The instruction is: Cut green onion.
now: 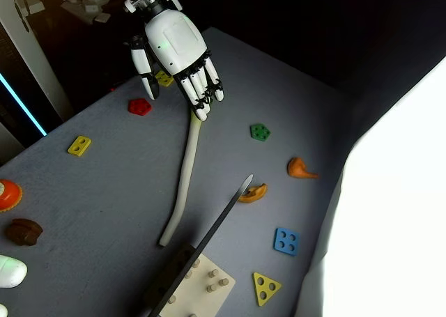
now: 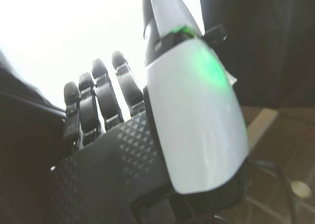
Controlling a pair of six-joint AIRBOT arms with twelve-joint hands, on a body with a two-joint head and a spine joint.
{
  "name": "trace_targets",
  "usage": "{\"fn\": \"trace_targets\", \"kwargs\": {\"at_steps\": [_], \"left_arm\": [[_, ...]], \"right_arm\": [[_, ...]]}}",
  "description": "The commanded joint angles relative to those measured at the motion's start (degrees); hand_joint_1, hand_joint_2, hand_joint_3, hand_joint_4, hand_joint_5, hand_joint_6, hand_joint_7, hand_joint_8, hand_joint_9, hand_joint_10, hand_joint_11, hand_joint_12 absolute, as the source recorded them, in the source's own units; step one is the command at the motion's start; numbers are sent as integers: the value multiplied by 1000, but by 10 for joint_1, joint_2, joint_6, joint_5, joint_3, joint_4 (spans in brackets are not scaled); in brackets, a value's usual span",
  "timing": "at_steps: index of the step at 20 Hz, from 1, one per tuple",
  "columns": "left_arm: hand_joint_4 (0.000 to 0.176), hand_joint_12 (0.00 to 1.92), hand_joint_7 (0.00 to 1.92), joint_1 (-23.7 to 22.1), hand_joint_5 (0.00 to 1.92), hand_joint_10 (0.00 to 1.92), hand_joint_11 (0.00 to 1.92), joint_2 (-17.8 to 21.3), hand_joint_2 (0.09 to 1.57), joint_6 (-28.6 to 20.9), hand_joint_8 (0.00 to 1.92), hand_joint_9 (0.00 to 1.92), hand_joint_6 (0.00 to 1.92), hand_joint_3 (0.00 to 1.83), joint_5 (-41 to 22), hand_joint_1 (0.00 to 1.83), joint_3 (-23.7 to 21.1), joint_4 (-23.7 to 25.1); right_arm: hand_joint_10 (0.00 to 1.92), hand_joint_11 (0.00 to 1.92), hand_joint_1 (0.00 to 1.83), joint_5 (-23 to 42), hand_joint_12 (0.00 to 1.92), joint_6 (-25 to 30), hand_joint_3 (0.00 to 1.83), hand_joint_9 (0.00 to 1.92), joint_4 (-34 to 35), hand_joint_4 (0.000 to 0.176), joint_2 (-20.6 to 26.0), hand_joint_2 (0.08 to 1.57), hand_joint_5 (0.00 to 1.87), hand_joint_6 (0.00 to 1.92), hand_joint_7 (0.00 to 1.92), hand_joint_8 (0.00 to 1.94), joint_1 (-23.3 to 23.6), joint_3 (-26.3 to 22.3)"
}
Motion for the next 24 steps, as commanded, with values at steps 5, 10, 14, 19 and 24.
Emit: {"fn": "trace_targets", "kwargs": {"at_steps": [5, 10, 14, 19, 24], "left_arm": [[35, 759, 212, -3, 170, 22, 0, -1, 1221, 6, 5, 204, 12, 19, 7, 546, 1, 43], [29, 779, 220, -2, 198, 11, 0, -1, 1228, 9, 2, 210, 10, 12, 7, 508, 3, 39], [24, 781, 232, -2, 206, 16, 0, -1, 1225, 3, 5, 232, 9, 7, 7, 475, 5, 27], [36, 743, 190, 9, 155, 1, 0, 0, 1171, -51, 0, 194, 0, 0, 17, 581, 4, 43], [39, 461, 89, 48, 14, 0, 0, 0, 1206, -114, 0, 78, 0, 8, 21, 696, 1, 108]], "right_arm": [[91, 0, 312, 77, 546, -122, 12, 52, 140, 18, 7, 1145, 20, 4, 43, 0, 5, 0], [82, 0, 157, 78, 610, -271, 7, 110, 287, 2, 1, 1192, 59, 9, 92, 6, 18, 1], [72, 0, 168, 78, 543, -416, 7, 107, 442, 6, -43, 1202, 61, 7, 90, 0, 31, 31], [45, 0, 427, 81, 384, -433, 0, 66, 460, 9, -113, 1111, 1, 0, 21, 0, 17, 95], [5, 0, 982, 96, 50, -449, 0, 9, 460, 17, -147, 1064, 0, 0, 4, 0, -28, 131]]}}
